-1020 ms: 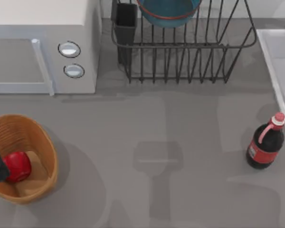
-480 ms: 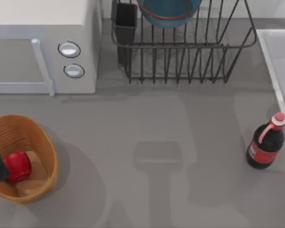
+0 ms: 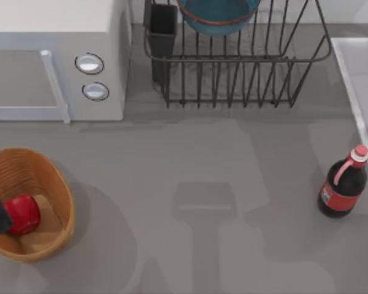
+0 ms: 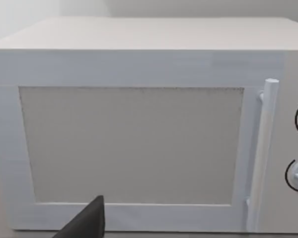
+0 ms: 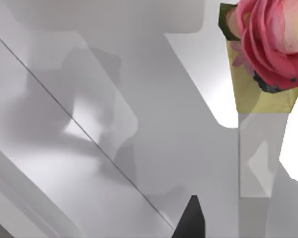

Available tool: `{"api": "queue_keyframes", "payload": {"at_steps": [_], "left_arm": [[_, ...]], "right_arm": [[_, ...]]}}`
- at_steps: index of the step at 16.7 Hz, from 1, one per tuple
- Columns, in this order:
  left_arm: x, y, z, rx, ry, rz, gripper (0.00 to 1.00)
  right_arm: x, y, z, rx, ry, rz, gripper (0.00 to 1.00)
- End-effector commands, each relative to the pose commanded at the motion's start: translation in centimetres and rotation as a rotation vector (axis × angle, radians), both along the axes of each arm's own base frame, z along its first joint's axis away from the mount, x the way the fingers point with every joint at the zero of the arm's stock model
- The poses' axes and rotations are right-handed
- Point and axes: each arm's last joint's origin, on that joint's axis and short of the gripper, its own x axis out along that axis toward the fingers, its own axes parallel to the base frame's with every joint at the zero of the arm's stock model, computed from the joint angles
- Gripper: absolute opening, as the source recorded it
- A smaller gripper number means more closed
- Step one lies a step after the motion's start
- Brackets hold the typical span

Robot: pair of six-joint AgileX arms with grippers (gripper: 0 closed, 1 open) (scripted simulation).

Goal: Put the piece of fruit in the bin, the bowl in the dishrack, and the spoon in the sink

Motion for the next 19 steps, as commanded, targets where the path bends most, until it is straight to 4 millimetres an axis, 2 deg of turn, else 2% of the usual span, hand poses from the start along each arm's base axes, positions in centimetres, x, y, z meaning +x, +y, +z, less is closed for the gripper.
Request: {"api": "queue_keyframes", "payload": {"at_steps": [13, 19], "left_arm": [[0.00, 0.00, 0.00, 0.000, 0.000, 0.000, 1.00], [0.00, 0.00, 0.00, 0.000, 0.000, 0.000, 1.00]], "right_arm": [[0.00, 0.00, 0.00, 0.000, 0.000, 0.000, 0.98], [0.00, 0.00, 0.00, 0.000, 0.000, 0.000, 1.00]]}}
